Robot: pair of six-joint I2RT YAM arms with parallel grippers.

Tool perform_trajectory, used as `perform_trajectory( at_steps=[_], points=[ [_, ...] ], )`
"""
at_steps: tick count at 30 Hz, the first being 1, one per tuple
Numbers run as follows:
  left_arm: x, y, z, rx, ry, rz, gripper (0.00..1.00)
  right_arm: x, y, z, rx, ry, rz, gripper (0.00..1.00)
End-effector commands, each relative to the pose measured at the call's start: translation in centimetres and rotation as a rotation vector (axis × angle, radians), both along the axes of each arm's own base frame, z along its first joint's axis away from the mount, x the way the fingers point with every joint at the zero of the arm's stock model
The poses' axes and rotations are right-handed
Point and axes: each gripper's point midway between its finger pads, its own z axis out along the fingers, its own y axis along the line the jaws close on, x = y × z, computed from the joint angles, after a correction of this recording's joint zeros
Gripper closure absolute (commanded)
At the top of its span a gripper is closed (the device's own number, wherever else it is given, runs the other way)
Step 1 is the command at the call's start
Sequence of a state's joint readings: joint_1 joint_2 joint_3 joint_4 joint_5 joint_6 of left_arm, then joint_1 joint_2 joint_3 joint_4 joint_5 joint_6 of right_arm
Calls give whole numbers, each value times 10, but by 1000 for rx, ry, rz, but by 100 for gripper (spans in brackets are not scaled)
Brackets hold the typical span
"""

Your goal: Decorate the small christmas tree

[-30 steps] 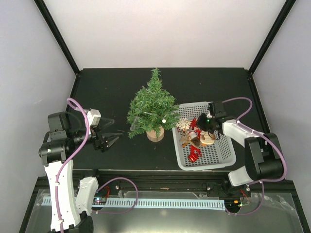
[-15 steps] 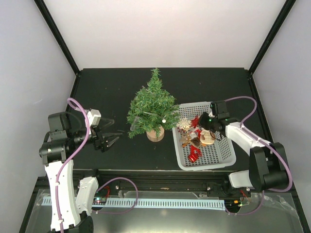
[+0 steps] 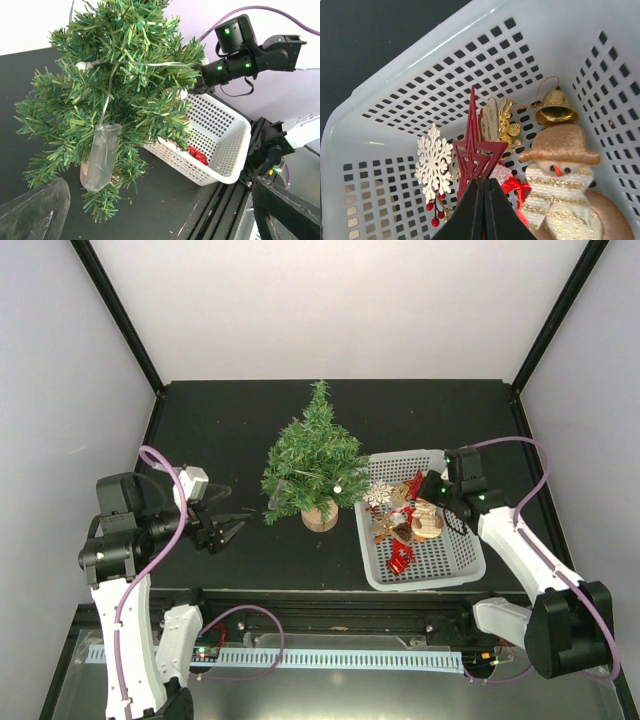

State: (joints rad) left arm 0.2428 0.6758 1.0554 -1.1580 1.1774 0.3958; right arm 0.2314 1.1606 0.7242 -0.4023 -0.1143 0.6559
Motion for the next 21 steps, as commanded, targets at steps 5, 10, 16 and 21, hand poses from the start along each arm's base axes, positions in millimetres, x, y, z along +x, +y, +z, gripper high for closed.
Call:
perform_trajectory(
  at_steps=[5,10,16,21],
  points=[
    [-2,2,24,49,-36,4,1,-14,8,20,-12,-63,111,99],
    [-4,0,29,66,-38,-17,1,-26,22,45,-69,-163,171,99],
    [-5,0,36,88,-46,-8,1,-33,-16,55,-387,-144,2,99],
    [-6,0,38,91,-44,-1,1,-39,-26,59,-485,-144,-72,99]
  ],
)
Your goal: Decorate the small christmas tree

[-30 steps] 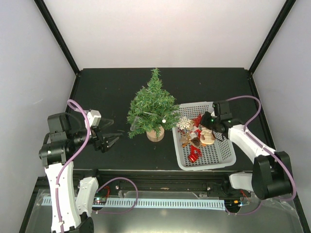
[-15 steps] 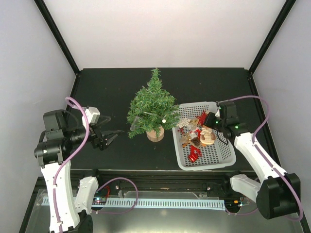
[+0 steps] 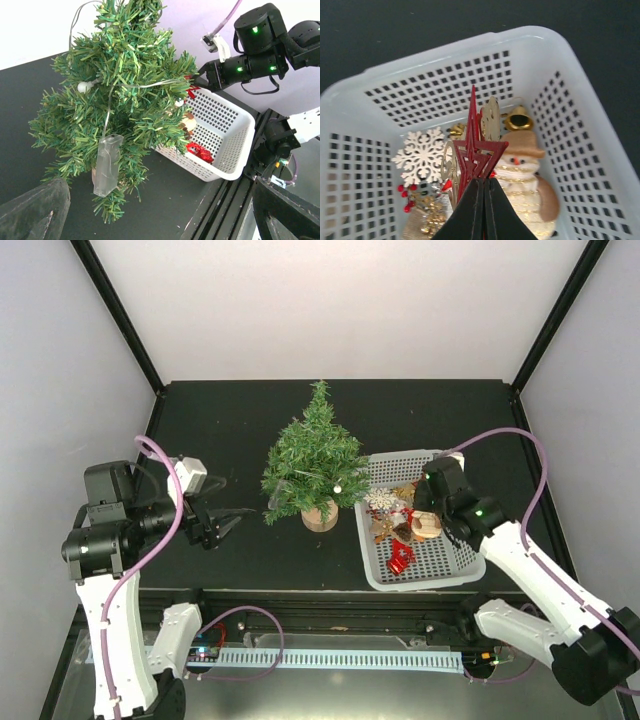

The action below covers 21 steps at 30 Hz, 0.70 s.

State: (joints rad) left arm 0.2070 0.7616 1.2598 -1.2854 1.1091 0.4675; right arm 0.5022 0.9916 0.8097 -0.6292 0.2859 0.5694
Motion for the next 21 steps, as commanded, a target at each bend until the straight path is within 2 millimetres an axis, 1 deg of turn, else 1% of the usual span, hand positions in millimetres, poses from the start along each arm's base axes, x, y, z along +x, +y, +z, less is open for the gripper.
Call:
perform_trajectory(
  at_steps=[1,2,3,4,5,6,8,10,11,13,15,17,19,21],
  points=[
    [-3,-1,6,10,-2,9,1,-7,-35,9,-162,-32,-163,99],
    [-4,-1,6,8,0,9,1,-8,-38,12,-160,-44,-180,99],
    [-4,-1,6,8,1,10,1,-7,-36,16,-144,-60,-171,99],
    [-5,-1,5,9,3,10,1,-7,-25,19,-100,-77,-116,99],
    [-5,-1,5,11,3,10,1,-7,-10,21,-48,-92,-35,99],
    [-6,-1,3,11,8,10,1,-9,-2,21,-12,-92,4,99],
    [-6,-2,2,12,11,9,1,-14,-11,20,18,-81,-72,99],
    [-7,-2,2,12,13,6,1,-17,2,26,87,-110,-3,99],
    [-8,-2,1,11,13,4,1,-20,5,27,116,-110,11,99],
    [-10,-4,1,12,12,-6,1,-25,0,33,130,-113,-11,99],
    [-11,-5,0,12,13,-11,1,-30,-19,42,91,-137,-83,99],
    [-13,-6,1,12,4,-18,1,-35,-32,52,64,-179,-119,99],
    [-15,-7,1,9,0,-28,1,-41,-35,61,89,-217,-112,99],
    [-17,-8,2,10,-4,-37,1,-49,-33,71,158,-262,-87,99]
  ],
)
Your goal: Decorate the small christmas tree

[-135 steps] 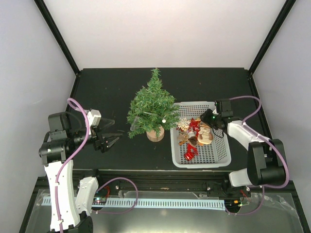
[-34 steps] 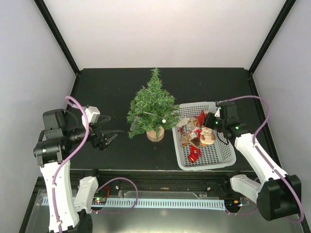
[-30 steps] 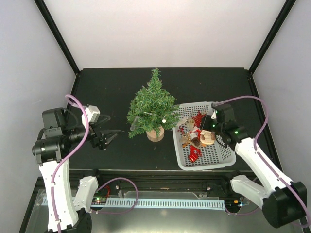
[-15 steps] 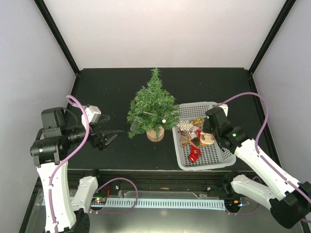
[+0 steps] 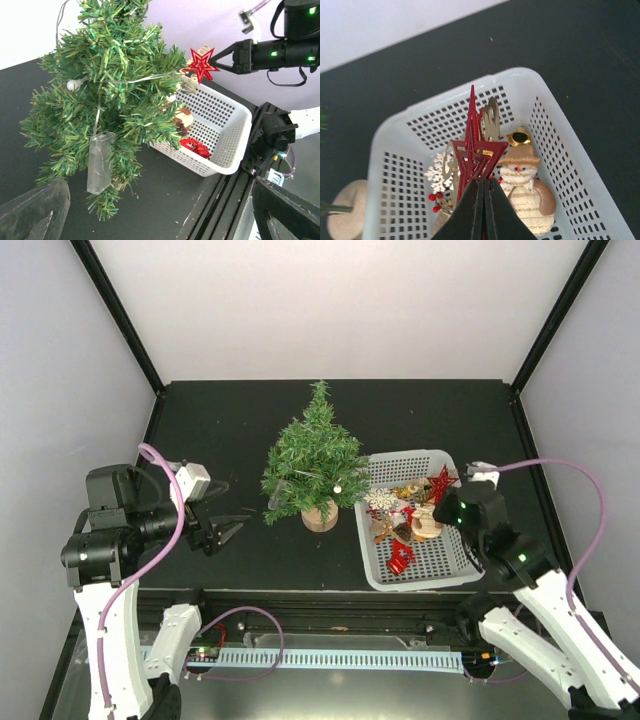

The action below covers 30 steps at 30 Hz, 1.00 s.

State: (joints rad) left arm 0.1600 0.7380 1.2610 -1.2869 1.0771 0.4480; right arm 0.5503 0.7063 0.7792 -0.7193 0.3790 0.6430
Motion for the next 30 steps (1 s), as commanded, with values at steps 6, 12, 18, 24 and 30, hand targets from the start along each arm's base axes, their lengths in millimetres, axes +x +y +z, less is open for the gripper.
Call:
perform_trajectory(
  at_steps=[6,12,18,24,30],
  points=[
    [-12,-6,4,-9,-7,-35,1,-36,-3,58,259,-250,67,99],
    [-19,-11,7,-33,-15,-85,1,-56,10,85,338,-371,208,99],
    [-38,-23,15,-21,-54,-203,1,-80,28,106,408,-482,387,99],
    [-35,-29,12,11,-15,-257,1,-107,45,132,460,-552,564,99],
    [-38,-35,21,-4,-19,-313,1,-133,66,154,511,-571,759,99]
  ],
)
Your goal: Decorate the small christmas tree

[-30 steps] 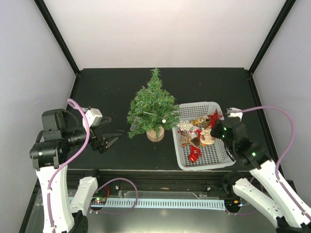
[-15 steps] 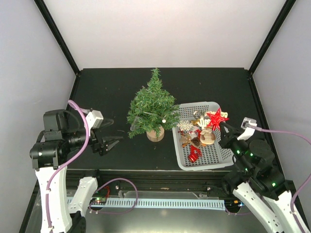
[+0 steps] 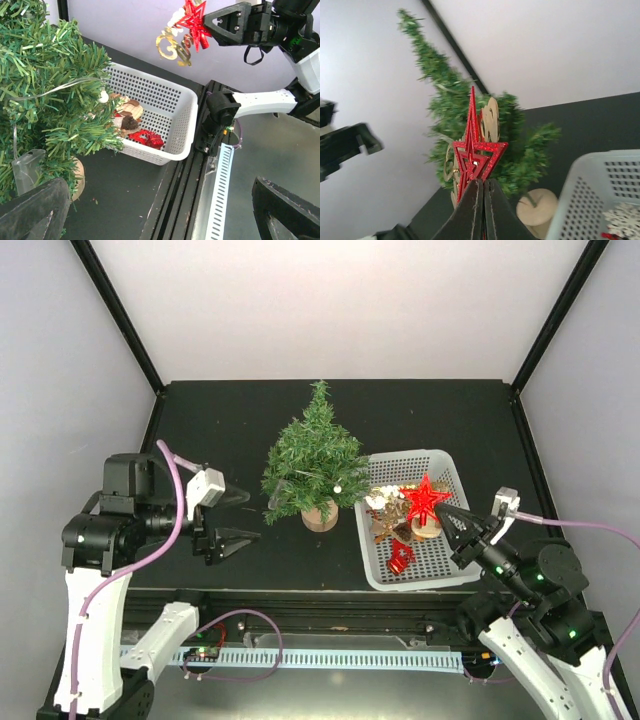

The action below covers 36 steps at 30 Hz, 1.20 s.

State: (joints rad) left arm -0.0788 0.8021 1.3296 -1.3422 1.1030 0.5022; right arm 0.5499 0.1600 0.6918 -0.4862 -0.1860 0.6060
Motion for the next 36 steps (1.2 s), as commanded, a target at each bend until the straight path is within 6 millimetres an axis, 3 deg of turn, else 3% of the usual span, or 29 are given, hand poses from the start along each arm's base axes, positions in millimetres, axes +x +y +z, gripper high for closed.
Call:
perform_trajectory(
  at_steps=[1,5,10,21,30,36],
  points=[
    [-6,-4,13,-11,-19,-45,1,-34,21,36,25,-111,213,99],
    [-5,-6,18,-24,-4,-70,1,-47,27,48,17,-141,289,99],
    [-5,-10,19,-59,19,-95,1,-43,26,45,12,-125,271,99],
    [-3,-14,7,-115,100,-120,2,-50,67,53,120,-59,559,99],
    [-1,-17,-3,-155,176,-135,17,-36,91,56,113,12,630,99],
    [2,-18,-7,-183,226,-140,25,-28,126,45,13,73,640,99]
  ],
)
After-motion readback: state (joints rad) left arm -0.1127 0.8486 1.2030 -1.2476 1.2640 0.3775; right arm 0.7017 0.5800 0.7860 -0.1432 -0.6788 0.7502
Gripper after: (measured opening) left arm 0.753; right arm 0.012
